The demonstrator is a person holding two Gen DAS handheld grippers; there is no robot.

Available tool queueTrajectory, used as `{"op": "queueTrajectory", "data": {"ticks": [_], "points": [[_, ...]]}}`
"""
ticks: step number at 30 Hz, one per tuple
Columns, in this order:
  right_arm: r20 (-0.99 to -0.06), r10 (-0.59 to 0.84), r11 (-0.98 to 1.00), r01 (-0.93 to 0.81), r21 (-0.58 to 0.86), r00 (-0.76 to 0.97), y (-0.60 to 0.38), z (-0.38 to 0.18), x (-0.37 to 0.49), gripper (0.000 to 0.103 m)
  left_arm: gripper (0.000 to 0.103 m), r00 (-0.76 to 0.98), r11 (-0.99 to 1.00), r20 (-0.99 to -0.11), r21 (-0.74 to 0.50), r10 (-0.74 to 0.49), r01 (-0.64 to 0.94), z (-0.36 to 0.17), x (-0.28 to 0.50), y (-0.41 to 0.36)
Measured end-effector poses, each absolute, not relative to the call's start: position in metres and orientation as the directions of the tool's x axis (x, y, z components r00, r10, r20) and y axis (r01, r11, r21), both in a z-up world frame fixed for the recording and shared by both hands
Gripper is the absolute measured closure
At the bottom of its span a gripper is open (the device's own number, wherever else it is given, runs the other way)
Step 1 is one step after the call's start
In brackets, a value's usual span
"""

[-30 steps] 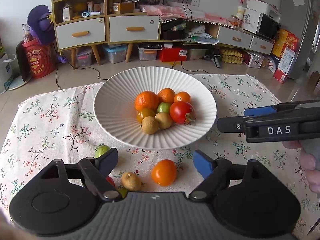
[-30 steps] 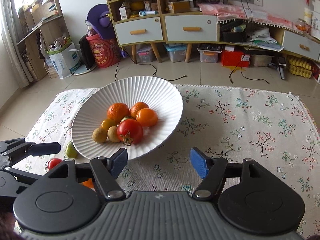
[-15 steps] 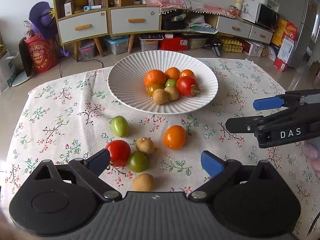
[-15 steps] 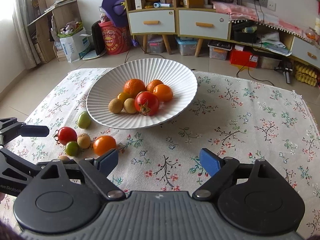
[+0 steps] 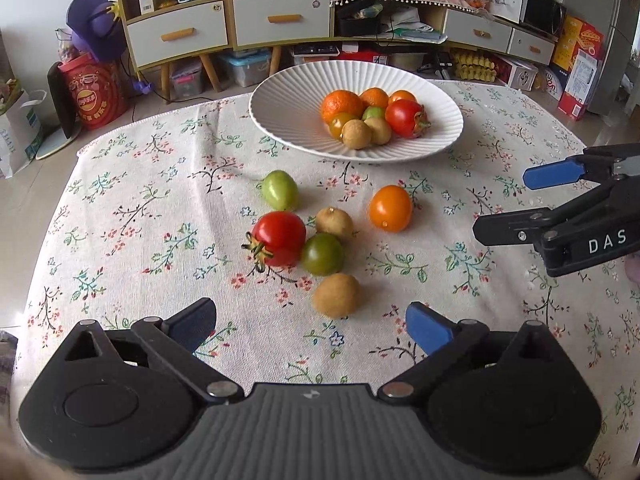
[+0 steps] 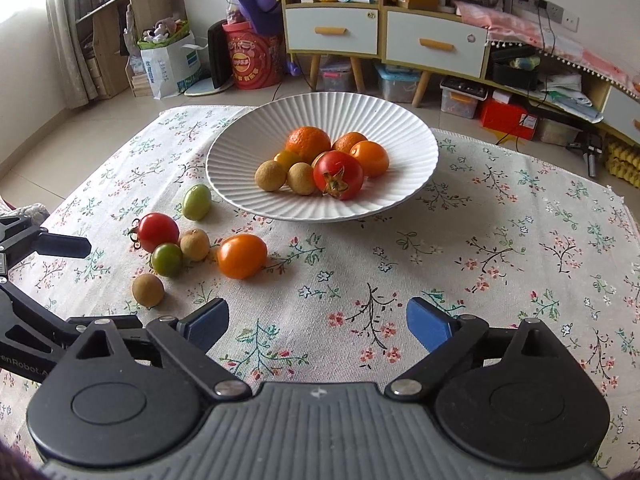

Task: Organize fruits
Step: 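Withdraw both tools from the bowl back over the remaining fruit, then close the right tool on a yellow-orange tomato while the left tool grasps a brown kiwi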

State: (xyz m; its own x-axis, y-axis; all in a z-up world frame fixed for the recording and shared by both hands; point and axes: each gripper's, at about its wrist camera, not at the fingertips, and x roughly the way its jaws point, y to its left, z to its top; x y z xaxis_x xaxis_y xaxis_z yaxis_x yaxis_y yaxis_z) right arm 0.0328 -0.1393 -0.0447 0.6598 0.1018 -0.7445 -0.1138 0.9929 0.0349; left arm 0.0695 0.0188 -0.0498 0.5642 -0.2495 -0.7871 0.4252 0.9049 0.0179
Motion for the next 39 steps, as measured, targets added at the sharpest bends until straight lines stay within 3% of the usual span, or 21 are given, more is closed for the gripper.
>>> {"op": "queueTrajectory", "data": {"ticks": [15, 20, 25, 39], "points": [[-0.763, 0.085, 0.987, -0.162, -0.026, 0.641, -0.115, -0.066, 0.044, 0.008, 0.008, 0.541, 0.908, -0.806, 0.012, -0.239, 0.419, -0.071, 0.068, 0.021], [-0.76, 0.088, 0.984, -0.175, -0.034, 0.644, -0.109, -0.069, 0.049, 0.009, 0.013, 0.547, 0.906, -0.796, -0.007, -0.261, 0.423, -0.07, 0.07, 0.019], [-0.744, 0.097, 0.984, -0.177, -0.028, 0.661, -0.106, -0.068, 0.053, 0.016, 0.031, 0.559, 0.901, -0.778, -0.022, -0.288, 0.434, -0.067, 0.072, 0.014], [-0.714, 0.121, 0.985, -0.173, 0.0, 0.69, -0.104, -0.064, 0.062, 0.037, 0.063, 0.569, 0.902, -0.754, -0.069, -0.327, 0.426, -0.063, 0.075, 0.018]]}}
